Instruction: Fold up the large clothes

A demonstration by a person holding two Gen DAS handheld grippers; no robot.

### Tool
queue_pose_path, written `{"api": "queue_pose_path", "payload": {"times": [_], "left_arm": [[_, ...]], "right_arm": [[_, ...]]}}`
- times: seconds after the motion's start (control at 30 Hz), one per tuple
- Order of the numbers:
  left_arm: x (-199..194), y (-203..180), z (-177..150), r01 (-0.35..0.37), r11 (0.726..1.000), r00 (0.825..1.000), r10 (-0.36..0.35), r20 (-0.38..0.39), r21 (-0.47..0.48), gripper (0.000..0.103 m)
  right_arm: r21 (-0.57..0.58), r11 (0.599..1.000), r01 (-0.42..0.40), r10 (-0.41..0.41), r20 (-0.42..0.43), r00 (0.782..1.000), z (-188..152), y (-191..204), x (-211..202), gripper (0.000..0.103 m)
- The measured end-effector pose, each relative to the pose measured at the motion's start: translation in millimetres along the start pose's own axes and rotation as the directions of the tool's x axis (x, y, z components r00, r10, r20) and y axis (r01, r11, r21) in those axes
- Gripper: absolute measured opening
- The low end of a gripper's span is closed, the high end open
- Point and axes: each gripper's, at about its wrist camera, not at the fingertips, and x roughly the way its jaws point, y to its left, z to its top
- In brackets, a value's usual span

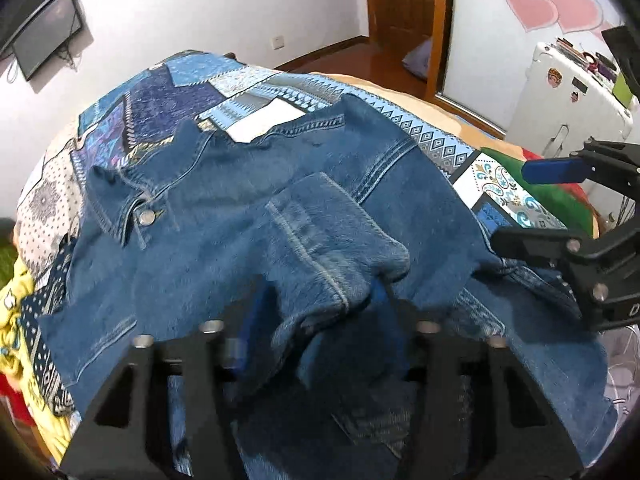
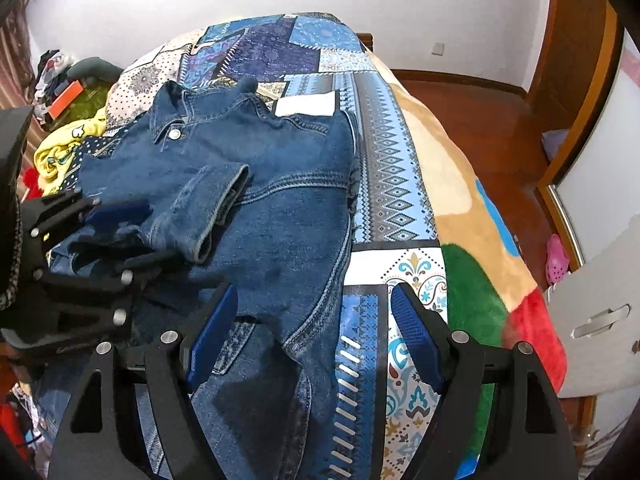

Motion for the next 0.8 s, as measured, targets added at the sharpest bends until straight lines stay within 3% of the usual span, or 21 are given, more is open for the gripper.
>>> {"api": "queue_pose_path", "payload": {"times": [0.17, 0.33, 0.6, 0.8], "left_arm": [[1, 12, 6, 0.057, 0.997, 0.998, -0.056, 0.018, -0.056, 0.022], [-35, 43, 9, 0.073, 0.982, 0.991, -0.052, 0.127, -0.172, 0.017], [-114, 107, -7, 0.034, 0.954, 0.961, 0.051, 0.272, -0.297, 0.015], [-136, 156, -52, -0.013, 0.911, 0.956, 0.132, 0.263, -0.411, 0.015]], "right_arm": [[0.022, 1.0, -0.005, 0.005, -0.011, 1.0, -1, -5, 3, 0.076], [0.025, 1.0, -0.012, 0.012, -0.004, 1.0, 1, -1, 0, 0.076], [-0.013, 1.0, -0.014, 0.014, 0.022, 1.0, 7, 18, -9, 0.076], [-0.054, 0.998, -0.025, 0.026, 0.028, 0.999, 12, 43, -9, 0.076]]}}
